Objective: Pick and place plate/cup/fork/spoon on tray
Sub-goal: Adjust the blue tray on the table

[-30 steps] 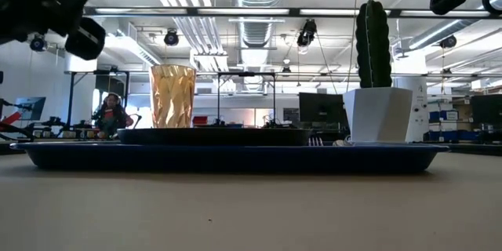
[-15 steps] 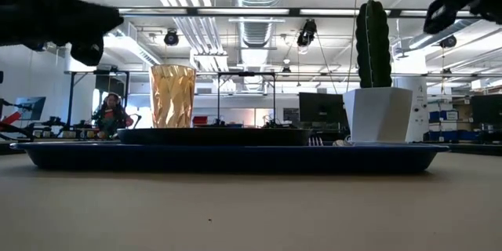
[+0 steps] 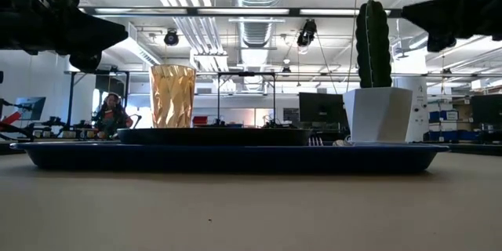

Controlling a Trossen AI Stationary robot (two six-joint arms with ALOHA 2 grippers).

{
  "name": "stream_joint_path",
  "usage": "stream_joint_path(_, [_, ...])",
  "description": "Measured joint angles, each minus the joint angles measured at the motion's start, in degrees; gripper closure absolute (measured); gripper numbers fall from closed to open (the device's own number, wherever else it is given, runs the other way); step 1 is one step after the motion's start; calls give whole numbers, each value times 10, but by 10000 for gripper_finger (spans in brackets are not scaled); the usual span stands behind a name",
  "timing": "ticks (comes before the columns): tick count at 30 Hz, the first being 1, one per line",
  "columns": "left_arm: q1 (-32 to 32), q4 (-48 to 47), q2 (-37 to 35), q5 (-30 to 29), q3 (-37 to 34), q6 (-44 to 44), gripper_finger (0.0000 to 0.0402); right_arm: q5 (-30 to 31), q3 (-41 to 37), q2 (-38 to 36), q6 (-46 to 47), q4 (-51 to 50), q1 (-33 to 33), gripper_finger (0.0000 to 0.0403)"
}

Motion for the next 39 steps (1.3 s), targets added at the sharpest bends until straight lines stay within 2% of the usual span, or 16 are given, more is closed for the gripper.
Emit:
stream_joint_path(2, [0, 0, 0, 0, 0, -5, 343, -8, 0, 0, 54, -37, 0, 380])
stream_joint_path(5, [0, -1, 0, 0, 0, -19, 343, -67, 0, -2, 134, -88, 0, 381])
stream_joint_path(9, [0, -1, 0, 0, 0, -29, 343, -111, 1, -2, 162, -103, 0, 380])
stream_joint_path(16, [1, 7, -1, -2, -1, -6, 343, -109, 19, -2, 117, -129, 0, 380])
stream_joint_path(20, [14, 13, -1, -7, -1, 2, 343, -88, 62, -2, 118, -206, -3, 380])
stream_joint_path(24, [40, 14, -1, -7, -1, 12, 343, -74, 124, -2, 91, -274, -15, 380])
stream_joint_path(29, [95, 18, -1, -8, -1, 16, 343, -75, 174, -1, 39, -284, -24, 380])
stream_joint_path(33, [138, 22, -1, -4, -1, 16, 343, -76, 173, -1, 53, -293, -24, 381])
stream_joint_path(39, [190, 24, -1, 17, -1, 16, 343, -77, 120, -2, 111, -268, -24, 380])
